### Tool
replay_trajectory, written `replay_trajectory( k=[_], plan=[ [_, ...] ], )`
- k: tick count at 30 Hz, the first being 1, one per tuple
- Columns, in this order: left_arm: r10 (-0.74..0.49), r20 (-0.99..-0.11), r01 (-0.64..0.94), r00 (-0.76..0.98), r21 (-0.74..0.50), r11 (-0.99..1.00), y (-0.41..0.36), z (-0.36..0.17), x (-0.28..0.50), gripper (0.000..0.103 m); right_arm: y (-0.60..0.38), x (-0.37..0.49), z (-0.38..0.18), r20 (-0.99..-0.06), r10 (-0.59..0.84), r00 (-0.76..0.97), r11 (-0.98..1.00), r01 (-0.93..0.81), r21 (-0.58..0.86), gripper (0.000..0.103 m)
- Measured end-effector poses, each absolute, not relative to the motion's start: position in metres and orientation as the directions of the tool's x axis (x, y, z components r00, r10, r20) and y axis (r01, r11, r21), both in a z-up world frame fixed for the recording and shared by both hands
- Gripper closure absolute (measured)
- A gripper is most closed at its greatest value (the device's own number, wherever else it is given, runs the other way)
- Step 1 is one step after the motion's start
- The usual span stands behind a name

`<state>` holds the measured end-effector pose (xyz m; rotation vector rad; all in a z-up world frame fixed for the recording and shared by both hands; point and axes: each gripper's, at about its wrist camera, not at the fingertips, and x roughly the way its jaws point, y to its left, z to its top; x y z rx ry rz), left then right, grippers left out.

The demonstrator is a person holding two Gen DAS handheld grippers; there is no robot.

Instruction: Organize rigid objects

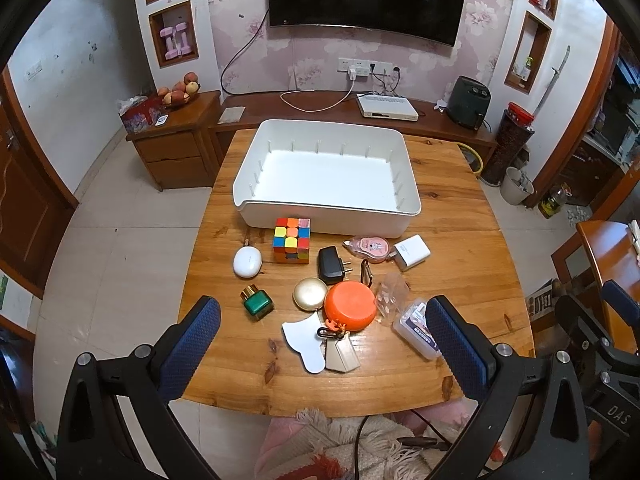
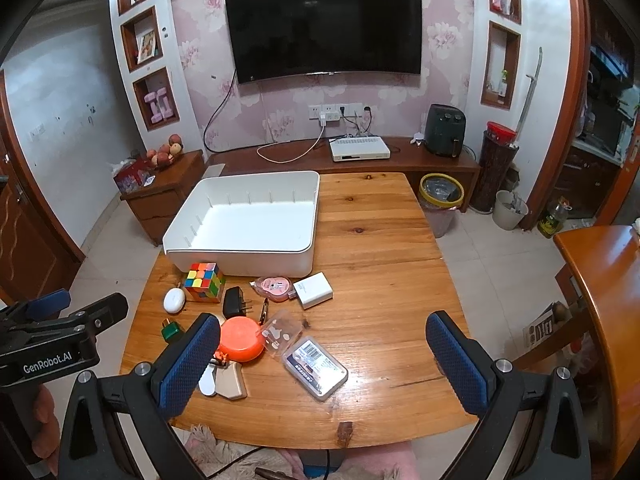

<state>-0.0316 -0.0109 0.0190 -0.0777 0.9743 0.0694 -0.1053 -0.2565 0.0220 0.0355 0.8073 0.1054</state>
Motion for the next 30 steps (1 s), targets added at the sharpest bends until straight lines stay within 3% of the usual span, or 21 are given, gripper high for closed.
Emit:
replay_trajectory(
  k=[9,16,30],
  plan=[
    [0.045,-0.836,-0.073,0.547,0.005,0.997,-0.015,0.008,-0.025,0.001,-0.261,-0.101,0.015,-0.709,0.104,0.698,0.994,-0.081,0.066,0.000],
    [0.044,-0.844,-0.020,0.534,0.040,0.999,-0.020,-0.016,-0.010,0.001,-0.253,-0.076,-0.012,-0.757,0.105,0.645,0.994,-0.097,0.055,0.000],
    [-0.102,-0.915,-0.075,0.391,-0.142,0.987,0.017,-0.080,0.047,0.001,-0.242,-0.033,-0.119,-0.859,0.078,0.505,0.985,-0.172,-0.012,0.000]
  ],
)
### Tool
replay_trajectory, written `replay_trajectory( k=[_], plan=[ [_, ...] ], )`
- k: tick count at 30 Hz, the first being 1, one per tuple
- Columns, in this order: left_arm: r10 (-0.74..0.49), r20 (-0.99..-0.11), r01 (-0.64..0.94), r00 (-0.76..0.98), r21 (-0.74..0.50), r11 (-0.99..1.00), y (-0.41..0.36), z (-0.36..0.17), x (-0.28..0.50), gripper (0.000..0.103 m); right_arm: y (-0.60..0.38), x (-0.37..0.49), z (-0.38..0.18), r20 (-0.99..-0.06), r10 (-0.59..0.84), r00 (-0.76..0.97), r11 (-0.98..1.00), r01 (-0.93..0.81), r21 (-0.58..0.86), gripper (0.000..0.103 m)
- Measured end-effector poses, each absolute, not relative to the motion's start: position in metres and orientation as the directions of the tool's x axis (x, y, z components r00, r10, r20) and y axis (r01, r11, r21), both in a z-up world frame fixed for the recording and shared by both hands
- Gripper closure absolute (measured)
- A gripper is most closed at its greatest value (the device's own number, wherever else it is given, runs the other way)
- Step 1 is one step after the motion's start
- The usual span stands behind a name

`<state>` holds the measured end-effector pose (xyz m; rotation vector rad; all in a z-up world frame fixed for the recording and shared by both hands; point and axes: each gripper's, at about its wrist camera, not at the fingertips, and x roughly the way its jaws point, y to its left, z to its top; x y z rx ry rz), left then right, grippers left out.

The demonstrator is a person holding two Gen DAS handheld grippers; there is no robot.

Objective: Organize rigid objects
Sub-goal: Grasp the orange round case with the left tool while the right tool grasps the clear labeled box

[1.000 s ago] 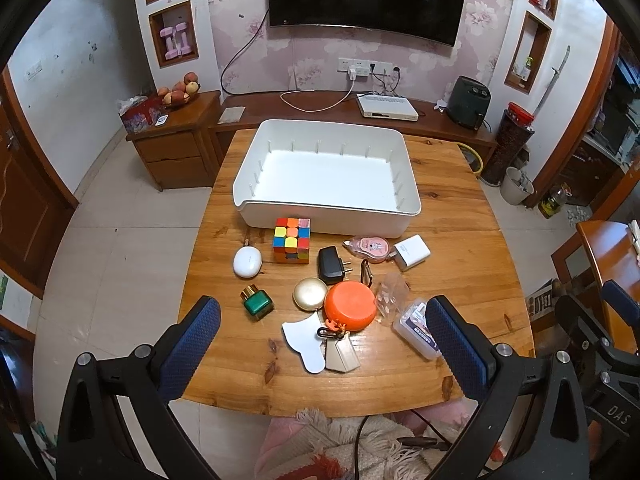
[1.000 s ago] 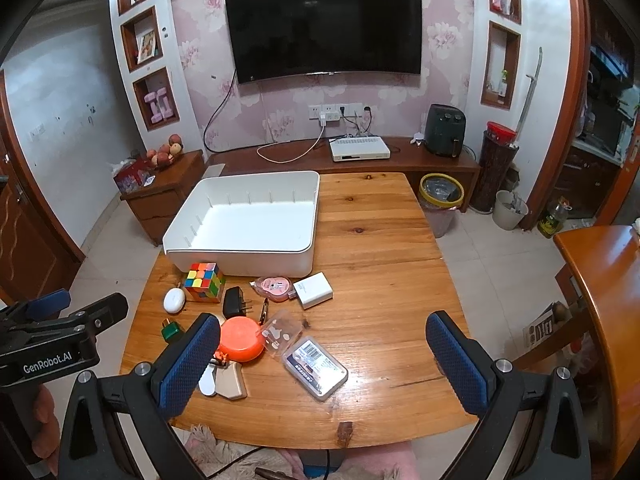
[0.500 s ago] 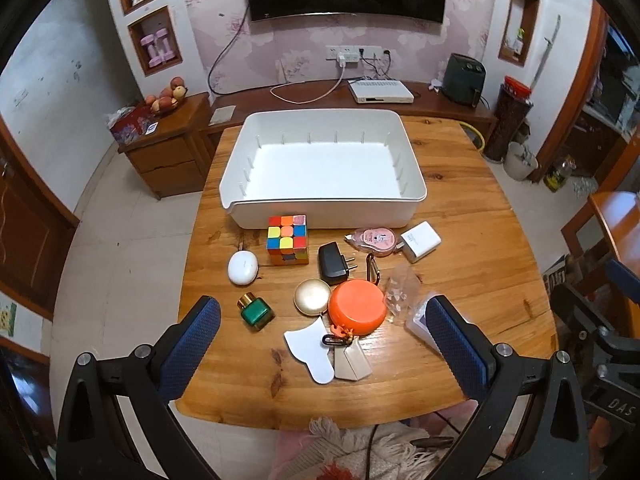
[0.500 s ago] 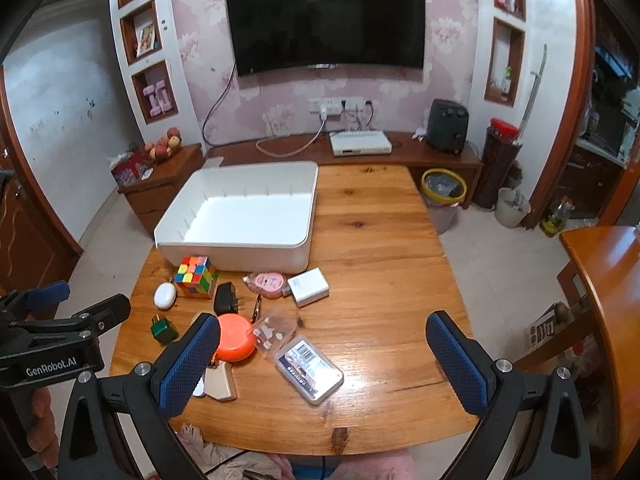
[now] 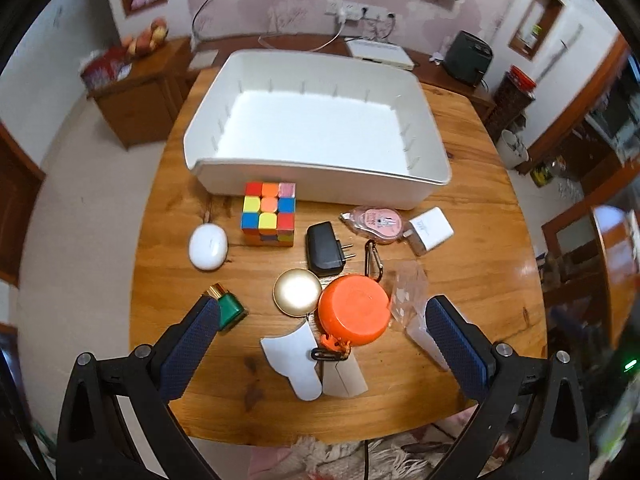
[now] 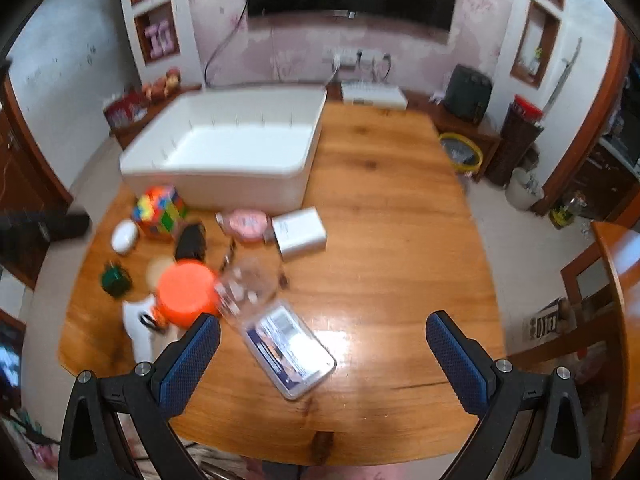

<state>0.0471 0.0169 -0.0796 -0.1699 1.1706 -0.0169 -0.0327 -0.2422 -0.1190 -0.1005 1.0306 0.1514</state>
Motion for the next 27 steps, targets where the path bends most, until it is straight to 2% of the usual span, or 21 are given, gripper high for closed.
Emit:
replay_trajectory(
  k=[5,12,22,27],
  plan=[
    [-0.081,-0.937,-0.089,0.338,-0.117,0.989,0.019,-0.106,0.057,0.001,-0.237,-0.025,-0.156,-0.896,0.085,0.436,0.975,-0.223,-0.016,0.000],
    [-0.006,-0.973,0.149,0.232,0.029,0.988,-0.017,-0.153,0.056,0.001,-0.226,-0.023,-0.183,-0.915,0.103,0.389,0.945,-0.325,-0.031,0.000],
    [0.034,-0.988,0.270,0.153,0.075,0.960,-0.045,-0.190,0.056,0.001,-0.222,-0.018,-0.215,-0.937,0.077,0.340,0.917,-0.394,-0.068,0.000],
    [0.058,-0.987,0.292,0.151,0.100,0.951,-0.055,-0.199,0.055,0.001,-0.222,-0.015,-0.227,-0.951,0.081,0.298,0.909,-0.413,-0.052,0.011]
  ],
)
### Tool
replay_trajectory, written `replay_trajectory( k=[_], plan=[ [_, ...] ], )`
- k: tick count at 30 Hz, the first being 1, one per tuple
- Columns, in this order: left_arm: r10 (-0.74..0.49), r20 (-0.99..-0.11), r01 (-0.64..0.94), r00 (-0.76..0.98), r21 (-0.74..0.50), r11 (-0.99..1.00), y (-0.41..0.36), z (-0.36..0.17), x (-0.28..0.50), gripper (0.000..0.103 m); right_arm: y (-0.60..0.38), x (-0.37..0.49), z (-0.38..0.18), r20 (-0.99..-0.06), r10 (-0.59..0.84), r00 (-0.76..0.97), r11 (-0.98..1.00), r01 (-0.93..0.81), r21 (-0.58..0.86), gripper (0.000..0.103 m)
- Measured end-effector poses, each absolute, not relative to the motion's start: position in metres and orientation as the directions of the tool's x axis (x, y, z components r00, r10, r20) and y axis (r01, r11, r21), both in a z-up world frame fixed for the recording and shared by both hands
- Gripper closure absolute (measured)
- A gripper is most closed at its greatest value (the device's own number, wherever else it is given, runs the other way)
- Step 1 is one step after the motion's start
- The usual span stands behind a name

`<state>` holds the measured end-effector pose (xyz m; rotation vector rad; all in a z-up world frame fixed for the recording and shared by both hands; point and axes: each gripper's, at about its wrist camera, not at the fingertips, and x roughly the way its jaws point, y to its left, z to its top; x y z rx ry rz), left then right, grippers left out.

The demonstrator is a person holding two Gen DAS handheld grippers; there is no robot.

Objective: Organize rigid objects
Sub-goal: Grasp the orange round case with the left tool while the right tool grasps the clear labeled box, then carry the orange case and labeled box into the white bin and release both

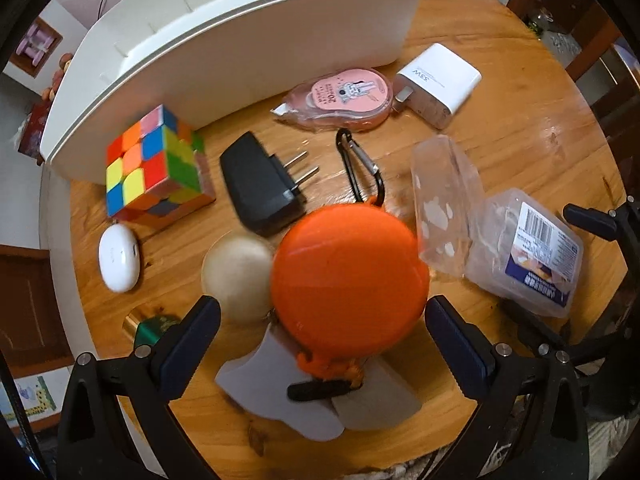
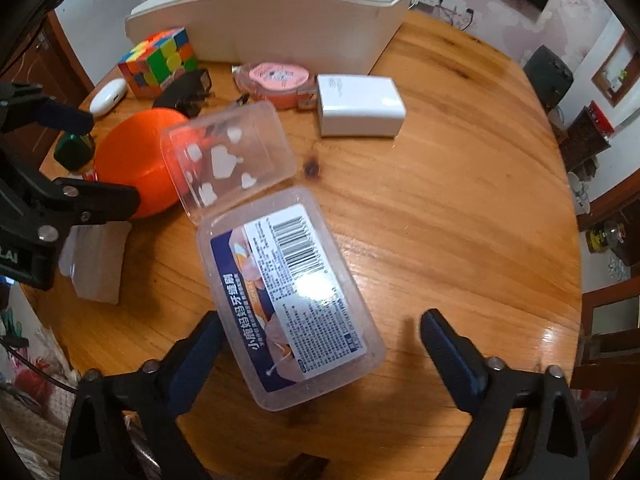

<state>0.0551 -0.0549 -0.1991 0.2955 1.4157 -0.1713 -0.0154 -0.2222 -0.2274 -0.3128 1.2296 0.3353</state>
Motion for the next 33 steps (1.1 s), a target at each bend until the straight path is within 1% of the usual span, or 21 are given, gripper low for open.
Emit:
replay_trajectory(
  k=[4,7,10,12,13,15,16,18,22,29,33],
  plan=[
    [0.099,-0.983,0.326,0.155,0.146,0.934,-0.066,-0.208,0.055,0.003,-0.223,-0.013,-0.229,-0.951,0.091,0.296,0.904,-0.424,-0.045,0.011],
    [0.112,-0.983,0.342,0.145,0.156,0.927,-0.071,-0.214,0.053,0.013,-0.223,-0.009,-0.229,-0.950,0.096,0.298,0.900,-0.433,-0.044,0.011],
    [0.124,-0.979,0.349,0.164,0.175,0.921,-0.071,-0.216,0.050,0.014,-0.221,-0.005,-0.230,-0.949,0.102,0.298,0.899,-0.436,-0.041,0.012],
    [0.133,-0.976,0.351,0.172,0.187,0.918,-0.073,-0.216,0.050,0.014,-0.220,-0.004,-0.231,-0.949,0.120,0.290,0.897,-0.441,-0.021,0.016],
    [0.138,-0.974,0.350,0.178,0.194,0.917,-0.076,-0.215,0.052,0.014,-0.220,-0.003,-0.231,-0.951,0.128,0.283,0.897,-0.443,-0.011,0.016],
    [0.139,-0.971,0.351,0.195,0.201,0.914,-0.086,-0.216,0.054,0.017,-0.217,-0.007,-0.230,-0.950,0.133,0.282,0.896,-0.444,-0.006,0.018],
    [0.131,-0.970,0.356,0.206,0.199,0.913,-0.089,-0.216,0.053,0.020,-0.216,-0.007,-0.229,-0.949,0.139,0.283,0.893,-0.451,-0.004,0.020],
    [0.146,-0.963,0.361,0.227,0.223,0.905,-0.096,-0.213,0.050,0.020,-0.213,-0.011,-0.226,-0.946,0.148,0.289,0.885,-0.465,-0.004,0.033],
    [0.153,-0.953,0.361,0.263,0.244,0.900,-0.102,-0.211,0.040,0.020,-0.213,-0.017,-0.223,-0.947,0.147,0.286,0.888,-0.460,-0.001,0.034],
    [0.102,-0.948,0.330,0.303,0.204,0.922,-0.097,-0.193,0.025,0.020,-0.221,-0.021,-0.202,-0.932,0.163,0.324,0.902,-0.431,0.008,0.036],
    [0.043,-0.947,0.300,0.318,0.143,0.943,-0.084,-0.171,0.016,0.020,-0.222,-0.020,-0.190,-0.924,0.162,0.347,0.906,-0.423,0.001,0.037]
  ],
)
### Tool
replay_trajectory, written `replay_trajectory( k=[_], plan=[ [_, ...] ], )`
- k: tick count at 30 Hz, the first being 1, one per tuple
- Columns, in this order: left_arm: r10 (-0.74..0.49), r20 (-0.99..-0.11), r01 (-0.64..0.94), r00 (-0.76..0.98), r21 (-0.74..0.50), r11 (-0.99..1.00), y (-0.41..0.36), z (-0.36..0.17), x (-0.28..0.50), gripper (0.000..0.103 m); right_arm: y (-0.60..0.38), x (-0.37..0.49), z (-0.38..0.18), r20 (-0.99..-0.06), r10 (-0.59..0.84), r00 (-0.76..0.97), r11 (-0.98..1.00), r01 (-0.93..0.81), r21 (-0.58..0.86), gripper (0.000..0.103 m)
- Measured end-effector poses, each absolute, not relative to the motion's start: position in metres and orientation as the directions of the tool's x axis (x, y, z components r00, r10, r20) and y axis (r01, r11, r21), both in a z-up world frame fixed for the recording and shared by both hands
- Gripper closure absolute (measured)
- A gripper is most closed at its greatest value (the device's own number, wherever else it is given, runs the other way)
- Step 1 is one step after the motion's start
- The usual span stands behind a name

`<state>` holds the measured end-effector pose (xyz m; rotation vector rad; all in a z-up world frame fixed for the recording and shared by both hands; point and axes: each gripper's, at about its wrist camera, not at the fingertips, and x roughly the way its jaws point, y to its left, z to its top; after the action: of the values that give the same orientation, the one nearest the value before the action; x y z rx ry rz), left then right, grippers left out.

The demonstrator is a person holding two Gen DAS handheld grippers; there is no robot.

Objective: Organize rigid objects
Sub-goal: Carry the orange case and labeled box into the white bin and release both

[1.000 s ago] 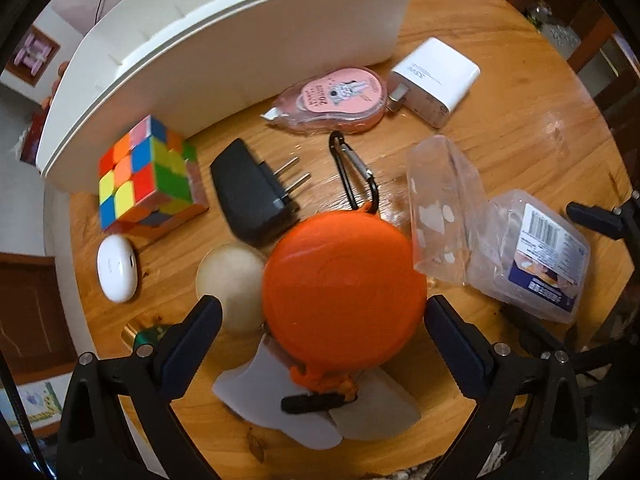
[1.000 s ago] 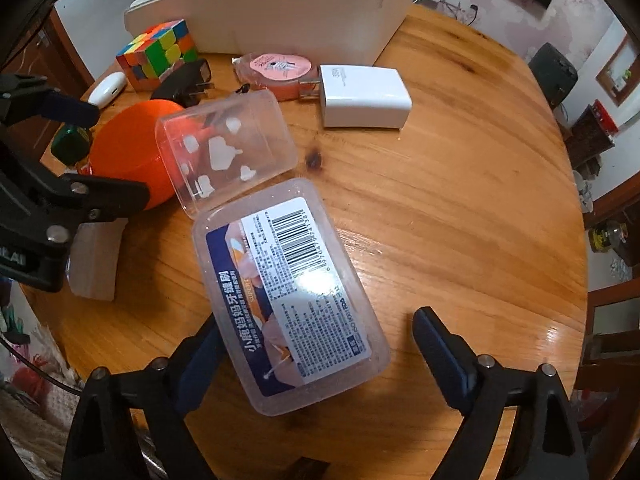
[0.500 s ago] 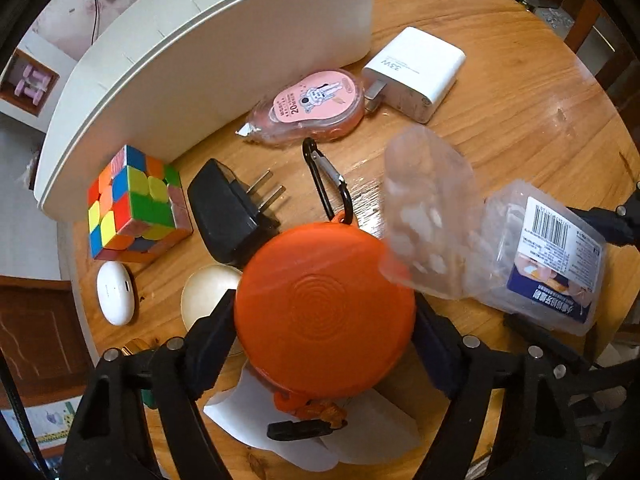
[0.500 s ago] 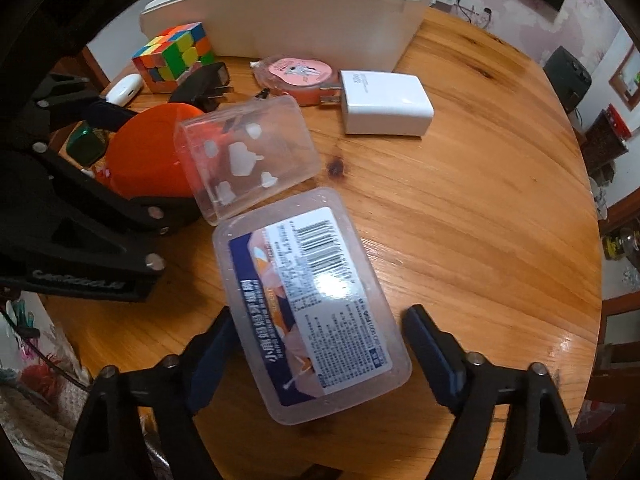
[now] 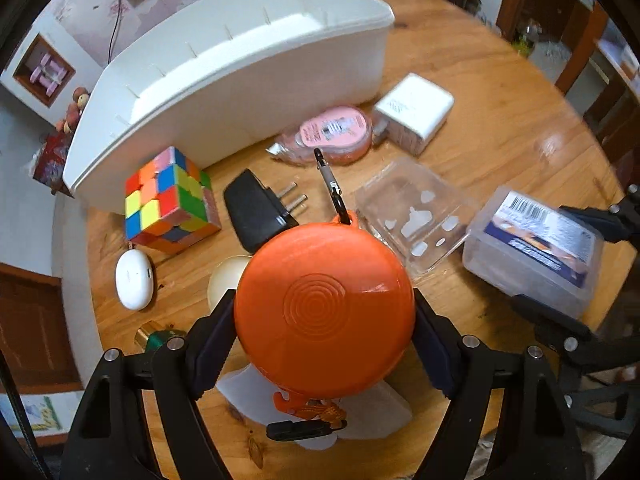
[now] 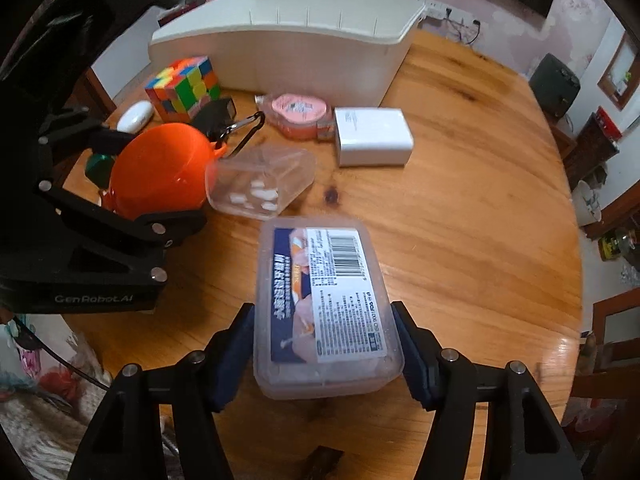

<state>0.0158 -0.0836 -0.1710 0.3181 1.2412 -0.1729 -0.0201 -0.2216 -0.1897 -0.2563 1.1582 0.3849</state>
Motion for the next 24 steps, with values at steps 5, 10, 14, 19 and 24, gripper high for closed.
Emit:
replay_trajectory(
  k=[5,10,14,19,24],
  plan=[
    [-0.007,-0.931,0.258,0.364,0.094,0.962,-0.063,-0.141,0.014,0.020,-0.222,-0.017,-0.170,-0.911,0.181,0.370,0.912,-0.410,0.015,0.038],
    [-0.038,-0.913,0.228,0.407,0.061,0.972,-0.055,-0.114,0.023,0.020,-0.218,-0.012,-0.148,-0.891,0.206,0.405,0.914,-0.405,0.027,0.038],
    [-0.052,-0.893,0.210,0.447,0.048,0.977,-0.048,-0.107,0.048,0.020,-0.214,-0.001,-0.122,-0.865,0.235,0.443,0.911,-0.410,0.037,0.038],
    [-0.037,-0.866,0.160,0.499,0.050,0.986,-0.032,-0.082,0.083,0.020,-0.208,0.031,-0.085,-0.821,0.237,0.519,0.920,-0.390,0.019,0.038],
    [0.010,-0.843,0.096,0.538,0.072,0.993,-0.015,-0.073,0.127,0.020,-0.200,0.082,-0.063,-0.793,0.231,0.564,0.939,-0.341,0.031,0.038]
  ],
)
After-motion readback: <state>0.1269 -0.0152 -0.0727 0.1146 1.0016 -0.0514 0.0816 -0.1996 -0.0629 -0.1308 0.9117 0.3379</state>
